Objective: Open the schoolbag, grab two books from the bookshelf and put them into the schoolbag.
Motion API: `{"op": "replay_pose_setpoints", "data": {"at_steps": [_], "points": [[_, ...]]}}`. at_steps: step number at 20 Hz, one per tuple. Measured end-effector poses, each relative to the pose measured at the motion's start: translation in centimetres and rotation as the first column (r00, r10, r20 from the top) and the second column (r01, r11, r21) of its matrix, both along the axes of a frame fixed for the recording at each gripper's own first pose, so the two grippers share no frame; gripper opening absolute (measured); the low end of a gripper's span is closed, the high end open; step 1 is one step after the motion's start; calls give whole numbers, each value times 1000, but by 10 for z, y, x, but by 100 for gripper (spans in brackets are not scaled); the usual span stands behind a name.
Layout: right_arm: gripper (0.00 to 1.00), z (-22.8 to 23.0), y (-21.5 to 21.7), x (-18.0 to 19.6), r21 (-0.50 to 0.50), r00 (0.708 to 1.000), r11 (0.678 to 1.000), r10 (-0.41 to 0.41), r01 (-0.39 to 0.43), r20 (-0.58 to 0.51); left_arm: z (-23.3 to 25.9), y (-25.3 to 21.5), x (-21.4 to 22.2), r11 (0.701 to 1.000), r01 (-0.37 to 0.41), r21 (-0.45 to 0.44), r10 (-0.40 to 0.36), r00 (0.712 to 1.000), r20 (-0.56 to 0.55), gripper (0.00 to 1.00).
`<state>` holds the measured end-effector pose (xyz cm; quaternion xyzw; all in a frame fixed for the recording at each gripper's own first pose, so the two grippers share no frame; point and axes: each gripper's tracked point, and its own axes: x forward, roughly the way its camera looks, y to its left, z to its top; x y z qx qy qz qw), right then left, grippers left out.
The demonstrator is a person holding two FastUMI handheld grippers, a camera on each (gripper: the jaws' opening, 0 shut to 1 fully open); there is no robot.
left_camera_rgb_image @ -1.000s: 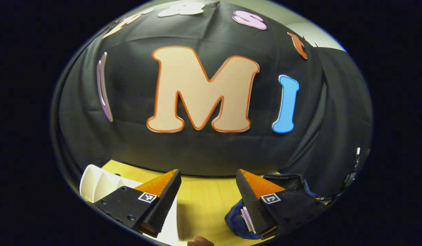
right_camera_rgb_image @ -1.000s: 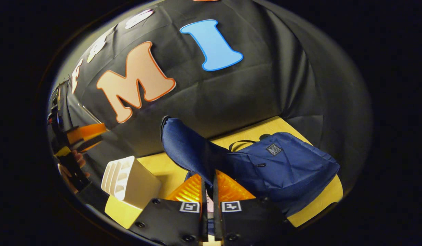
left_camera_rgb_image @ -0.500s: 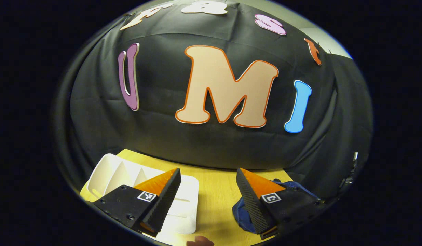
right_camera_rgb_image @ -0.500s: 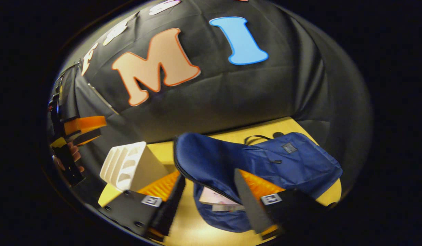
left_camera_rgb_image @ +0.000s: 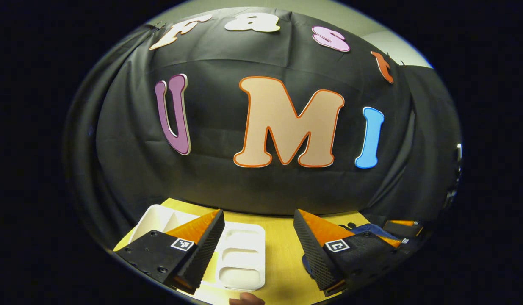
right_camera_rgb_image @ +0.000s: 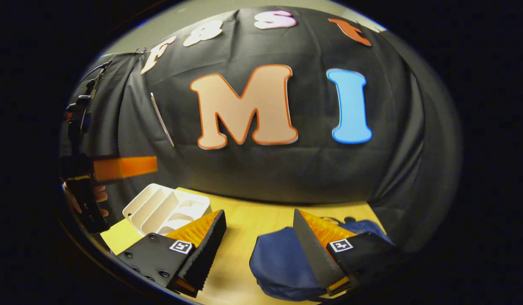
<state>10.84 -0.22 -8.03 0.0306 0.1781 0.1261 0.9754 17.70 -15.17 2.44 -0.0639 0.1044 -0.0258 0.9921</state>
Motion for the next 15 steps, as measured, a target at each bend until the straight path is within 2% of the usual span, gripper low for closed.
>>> {"op": "replay_pose_setpoints", "data": {"at_steps": [2,5,6,8,9,15], "points": [[100,24,9,3,-2,999,1000,8,-7,51,7,5,-5,1000,-5,16,5,1000,17,96],[99,49,15,6,56,996,998,-9,4,87,12,12,-11,999,-10,34,9,999,32,94],[100,53,13,7,69,996,998,-17,11,92,14,14,-10,999,-7,40,6,999,36,96],[100,64,8,8,88,993,996,-34,24,111,17,24,-10,998,-25,60,22,999,46,93],[100,68,5,9,92,992,995,-41,30,119,18,27,-11,998,-32,63,29,998,51,95],[100,75,-2,7,89,990,995,-57,46,127,23,35,-14,997,-46,55,43,997,61,96]]}}
